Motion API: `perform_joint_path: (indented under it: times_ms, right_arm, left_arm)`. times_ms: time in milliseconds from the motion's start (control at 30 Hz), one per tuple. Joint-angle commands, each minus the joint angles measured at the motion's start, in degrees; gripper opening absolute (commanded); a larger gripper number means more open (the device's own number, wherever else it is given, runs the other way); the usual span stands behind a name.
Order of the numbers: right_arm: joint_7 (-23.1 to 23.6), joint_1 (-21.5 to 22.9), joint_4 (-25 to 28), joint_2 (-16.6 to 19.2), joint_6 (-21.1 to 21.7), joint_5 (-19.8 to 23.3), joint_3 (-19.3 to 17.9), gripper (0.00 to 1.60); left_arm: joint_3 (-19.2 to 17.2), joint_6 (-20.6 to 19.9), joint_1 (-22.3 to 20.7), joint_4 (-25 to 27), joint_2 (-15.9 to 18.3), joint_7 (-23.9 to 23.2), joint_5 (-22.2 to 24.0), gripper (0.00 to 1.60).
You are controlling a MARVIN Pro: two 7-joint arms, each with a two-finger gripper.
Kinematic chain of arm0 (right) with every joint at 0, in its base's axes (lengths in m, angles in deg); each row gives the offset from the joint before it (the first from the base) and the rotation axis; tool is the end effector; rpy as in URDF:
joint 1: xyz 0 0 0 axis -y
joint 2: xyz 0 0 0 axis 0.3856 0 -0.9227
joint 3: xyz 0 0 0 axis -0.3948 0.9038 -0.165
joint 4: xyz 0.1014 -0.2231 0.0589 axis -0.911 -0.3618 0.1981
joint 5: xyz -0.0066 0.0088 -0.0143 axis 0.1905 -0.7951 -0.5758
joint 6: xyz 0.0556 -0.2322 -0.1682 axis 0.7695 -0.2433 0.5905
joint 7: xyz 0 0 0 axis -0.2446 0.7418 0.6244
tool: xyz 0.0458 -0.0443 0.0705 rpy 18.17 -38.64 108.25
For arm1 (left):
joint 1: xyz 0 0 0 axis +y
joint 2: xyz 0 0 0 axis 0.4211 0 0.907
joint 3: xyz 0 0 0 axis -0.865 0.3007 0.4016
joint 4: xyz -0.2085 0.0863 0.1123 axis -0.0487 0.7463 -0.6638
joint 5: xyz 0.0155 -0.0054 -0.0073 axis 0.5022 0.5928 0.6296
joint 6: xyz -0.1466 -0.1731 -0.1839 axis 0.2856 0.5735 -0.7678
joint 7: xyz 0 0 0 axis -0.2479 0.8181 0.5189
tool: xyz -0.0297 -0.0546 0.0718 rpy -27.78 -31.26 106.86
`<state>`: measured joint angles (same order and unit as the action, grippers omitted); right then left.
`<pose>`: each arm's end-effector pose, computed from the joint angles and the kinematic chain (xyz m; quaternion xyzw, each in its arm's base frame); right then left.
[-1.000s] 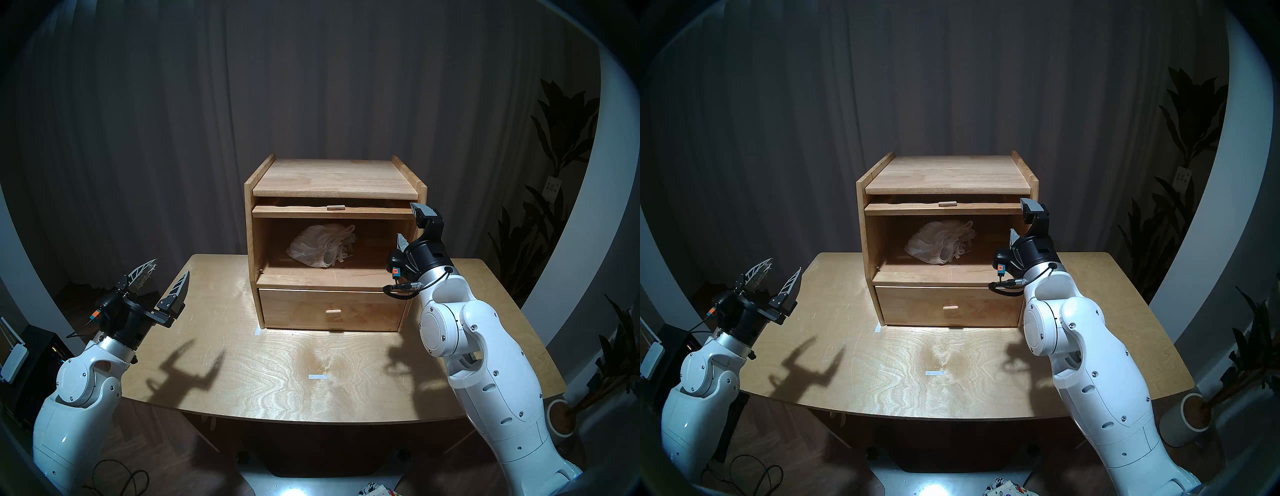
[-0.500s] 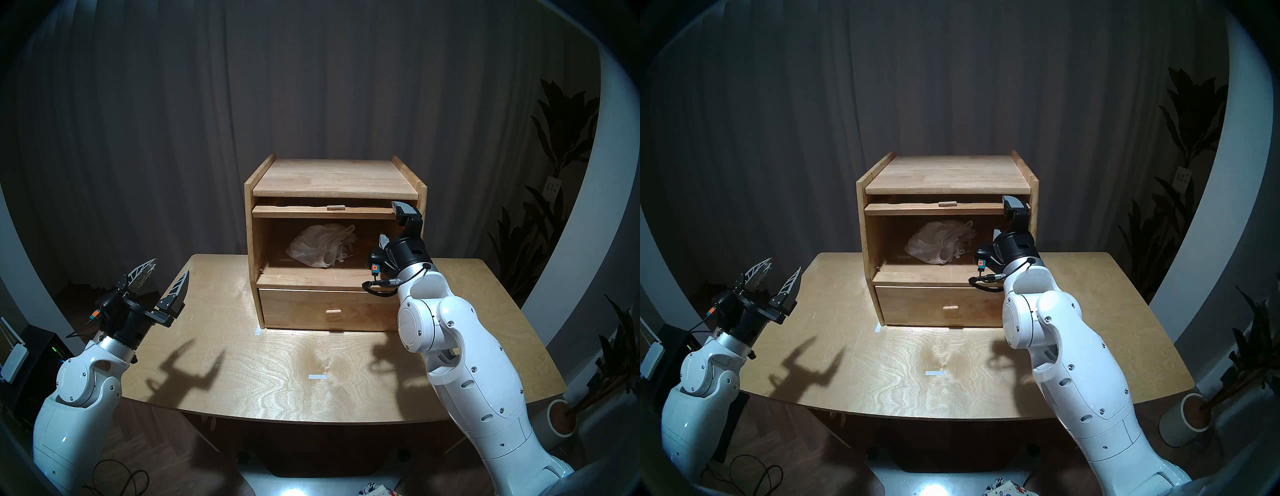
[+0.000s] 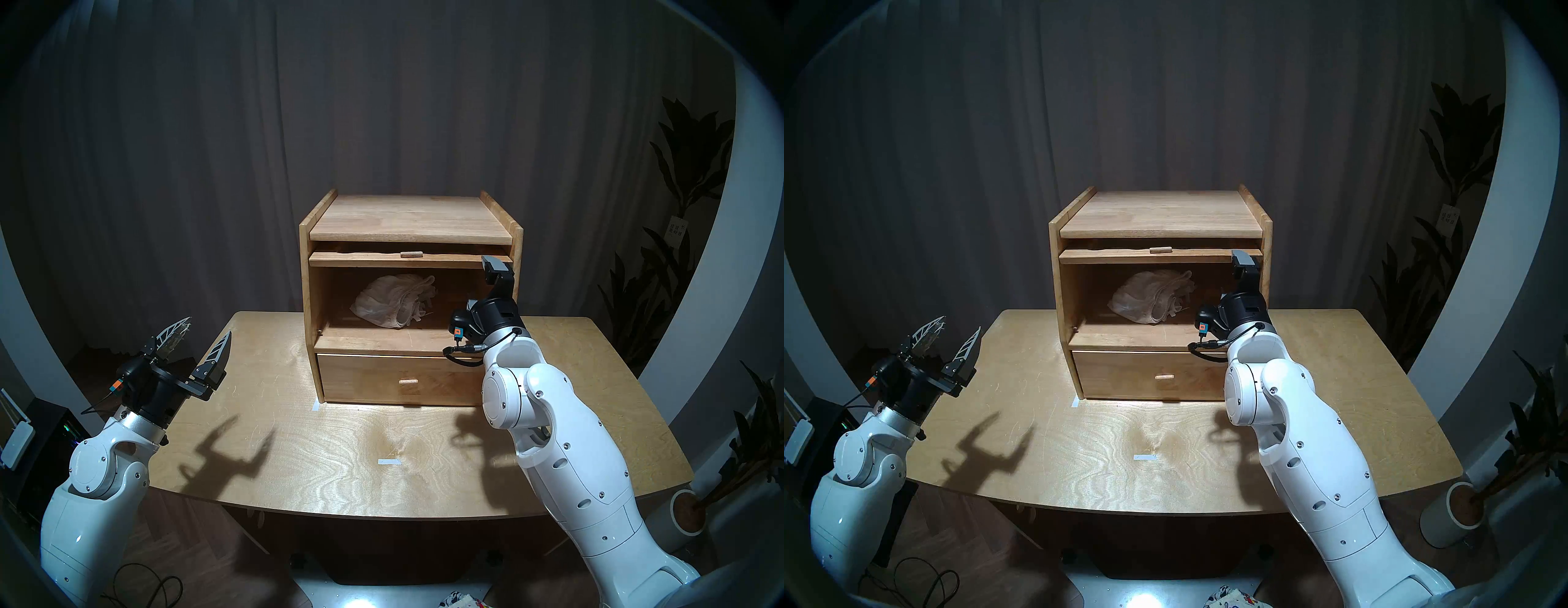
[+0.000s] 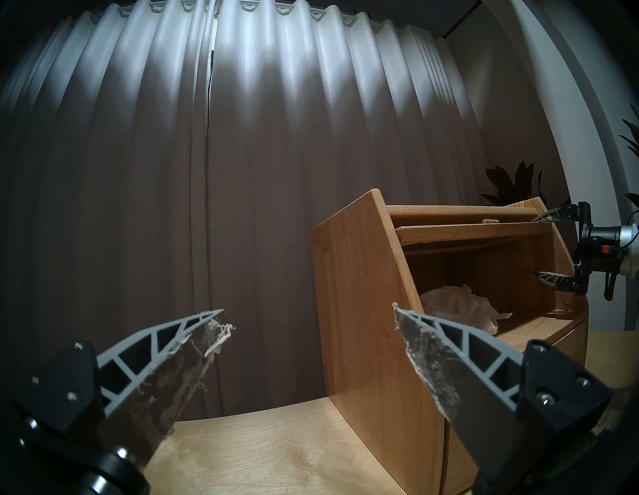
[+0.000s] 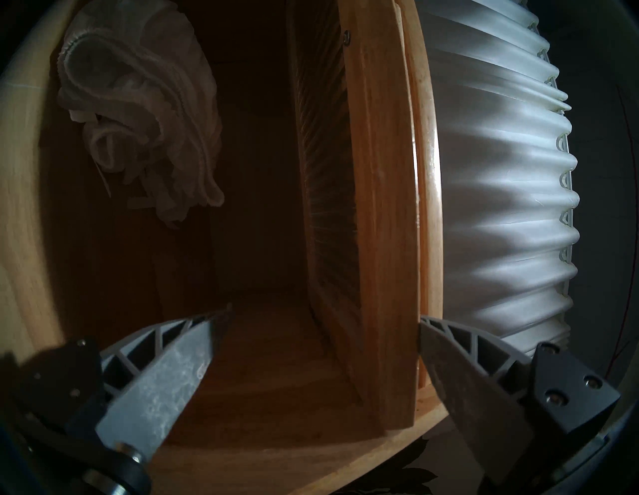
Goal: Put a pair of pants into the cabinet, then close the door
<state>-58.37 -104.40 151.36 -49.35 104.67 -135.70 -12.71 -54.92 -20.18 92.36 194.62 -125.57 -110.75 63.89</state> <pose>0.4075 0.0534 -0.1517 0.4580 0.4613 0.5655 0.5077 0.2985 0.1554 -0.1987 0.5824 -0.1292 0.7970 0.0943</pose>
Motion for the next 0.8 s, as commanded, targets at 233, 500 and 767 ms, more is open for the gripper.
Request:
perform_joint_path:
  times_ms: [233, 500, 767]
  right_arm:
    - [0.36, 8.13, -6.41, -3.13, -1.32, -0.72, 2.76, 1.6]
    - [-1.43, 8.77, -7.76, -4.11, -0.79, -1.03, 2.99, 0.88]
    - [-0.62, 7.62, -5.28, -3.03, -0.15, -0.99, 2.25, 0.0]
  left_arm:
    - [-0.23, 0.54, -0.49, 0.66, 0.05, 0.04, -0.13, 1.6]
    - [-0.22, 0.57, -0.48, 0.66, 0.06, 0.07, -0.14, 1.6]
    - [-0.21, 0.6, -0.48, 0.66, 0.07, 0.09, -0.14, 1.6]
